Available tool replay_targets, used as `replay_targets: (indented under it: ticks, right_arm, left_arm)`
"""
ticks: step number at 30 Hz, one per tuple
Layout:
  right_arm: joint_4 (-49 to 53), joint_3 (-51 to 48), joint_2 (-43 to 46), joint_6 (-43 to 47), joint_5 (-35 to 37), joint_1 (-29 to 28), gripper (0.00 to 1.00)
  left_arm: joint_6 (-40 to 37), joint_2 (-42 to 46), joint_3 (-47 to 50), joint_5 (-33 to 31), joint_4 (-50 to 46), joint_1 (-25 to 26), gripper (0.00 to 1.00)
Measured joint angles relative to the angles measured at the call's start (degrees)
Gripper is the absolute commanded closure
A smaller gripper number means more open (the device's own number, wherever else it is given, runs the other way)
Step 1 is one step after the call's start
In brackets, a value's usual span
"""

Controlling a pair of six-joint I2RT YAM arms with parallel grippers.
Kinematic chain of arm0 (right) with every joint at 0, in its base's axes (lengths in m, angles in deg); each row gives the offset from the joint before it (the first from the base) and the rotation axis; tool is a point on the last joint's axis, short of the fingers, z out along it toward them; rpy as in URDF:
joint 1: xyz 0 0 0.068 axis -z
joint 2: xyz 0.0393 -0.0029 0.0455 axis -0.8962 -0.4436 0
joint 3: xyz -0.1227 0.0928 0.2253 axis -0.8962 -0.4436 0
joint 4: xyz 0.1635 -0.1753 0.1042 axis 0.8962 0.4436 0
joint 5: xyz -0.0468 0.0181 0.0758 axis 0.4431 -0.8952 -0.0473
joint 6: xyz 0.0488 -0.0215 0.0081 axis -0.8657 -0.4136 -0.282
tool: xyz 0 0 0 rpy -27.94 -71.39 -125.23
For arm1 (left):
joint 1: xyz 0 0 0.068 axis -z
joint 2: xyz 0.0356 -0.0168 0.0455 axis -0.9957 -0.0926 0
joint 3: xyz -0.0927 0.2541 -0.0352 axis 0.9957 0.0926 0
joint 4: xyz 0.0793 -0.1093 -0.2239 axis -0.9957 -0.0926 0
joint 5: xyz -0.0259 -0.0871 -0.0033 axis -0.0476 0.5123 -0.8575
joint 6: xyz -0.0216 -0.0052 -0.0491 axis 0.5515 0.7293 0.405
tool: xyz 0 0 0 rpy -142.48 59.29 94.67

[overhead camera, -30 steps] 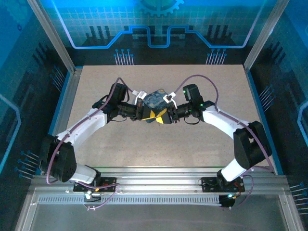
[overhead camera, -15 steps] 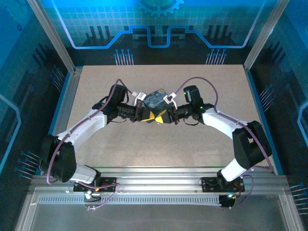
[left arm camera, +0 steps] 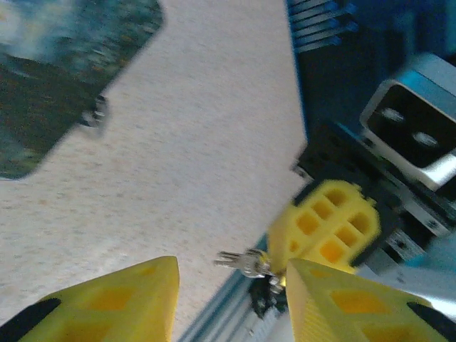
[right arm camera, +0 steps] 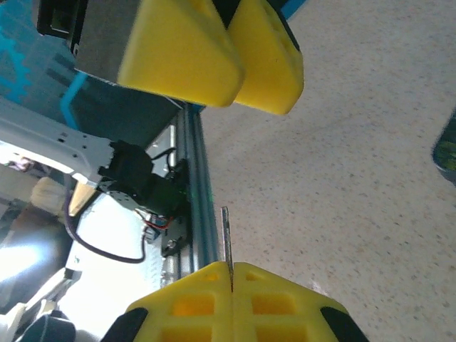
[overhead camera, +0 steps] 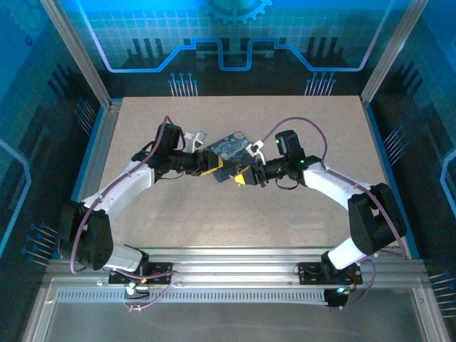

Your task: Unlock the padlock with the key

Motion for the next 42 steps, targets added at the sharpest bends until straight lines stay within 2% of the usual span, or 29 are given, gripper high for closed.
replay_targets:
  ticks: [3,8,12,17,23,31,38,42]
  right_arm:
    - [3.1,0.0,0.6,0.9,3.7,1.4,1.00]
    - [7.4,-0.5,1.7,0.9,11.0,5.9,1.00]
    - [10.2,-1.8,3.3,0.8,16.5,9.0,1.00]
    - [12.5,-2.7,5.5,0.7,21.9,11.0,1.00]
    - [12.6,-4.2,7.3,0.6,25.2,14.4,1.00]
    - [12.2,-6.3,7.5,0.4,25.3,18.5,1.00]
    - [10.7,-6.2,7.4,-0.5,24.3,18.9,1.00]
    - [10.7,-5.9,7.4,-0.5,24.3,19.0,1.00]
  left_arm:
    - [1.8,0.0,0.0,-9.2,-1.9,2.8,0.47]
    - [9.3,-1.7,-0.1,-26.3,-2.2,13.9,0.44]
    - [17.5,-8.4,-1.8,-37.7,-2.2,21.2,0.42]
    - [25.4,-19.5,-8.8,-48.5,-2.7,24.5,0.39]
    - [32.3,-29.5,-18.1,-55.3,-3.4,25.7,0.37]
    - [40.7,-39.4,-31.1,-63.7,-12.9,27.9,0.36]
    - [48.0,-46.0,-40.6,-66.1,-23.1,28.4,0.38]
    - [50.8,-48.5,-43.4,-66.7,-27.7,28.4,0.44]
